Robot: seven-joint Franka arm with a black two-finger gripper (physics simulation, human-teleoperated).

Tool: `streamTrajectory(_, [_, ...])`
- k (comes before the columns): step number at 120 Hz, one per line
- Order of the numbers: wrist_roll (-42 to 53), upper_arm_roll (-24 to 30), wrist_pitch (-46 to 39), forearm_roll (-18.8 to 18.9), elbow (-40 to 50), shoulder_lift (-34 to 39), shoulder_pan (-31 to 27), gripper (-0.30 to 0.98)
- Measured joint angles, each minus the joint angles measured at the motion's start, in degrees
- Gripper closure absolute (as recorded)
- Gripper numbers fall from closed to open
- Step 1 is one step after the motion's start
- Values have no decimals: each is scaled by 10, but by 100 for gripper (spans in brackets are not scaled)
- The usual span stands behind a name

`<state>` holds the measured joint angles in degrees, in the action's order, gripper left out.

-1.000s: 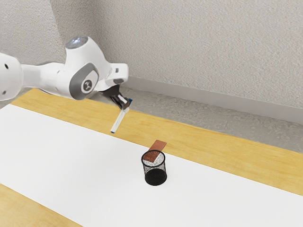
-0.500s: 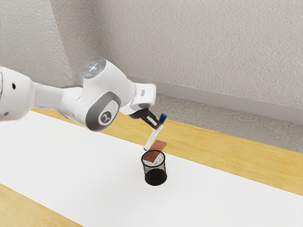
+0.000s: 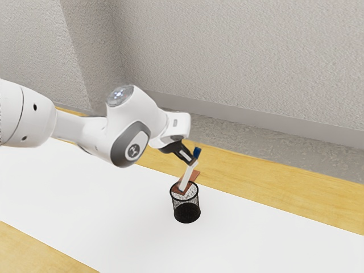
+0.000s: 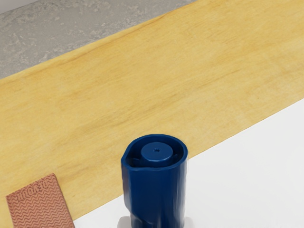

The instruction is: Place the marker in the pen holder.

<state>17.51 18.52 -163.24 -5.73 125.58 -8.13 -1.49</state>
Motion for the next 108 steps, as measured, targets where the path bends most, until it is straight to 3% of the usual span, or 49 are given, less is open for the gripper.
streamTrajectory(14, [1,0,-1,1,-2,-8,-1,72])
streamTrajectory(35, [3,3,3,-2,-2,-15,-1,36])
streamTrajectory(52, [4,-1,28,-3,-16,-14,-1,19])
streamTrajectory(60, [3,-37,116,-1,-75,-15,3,14])
streamTrajectory(84, [-17,-176,457,35,-362,-16,-6,5])
streamTrajectory(108, [-53,-228,640,70,-411,1,14,2])
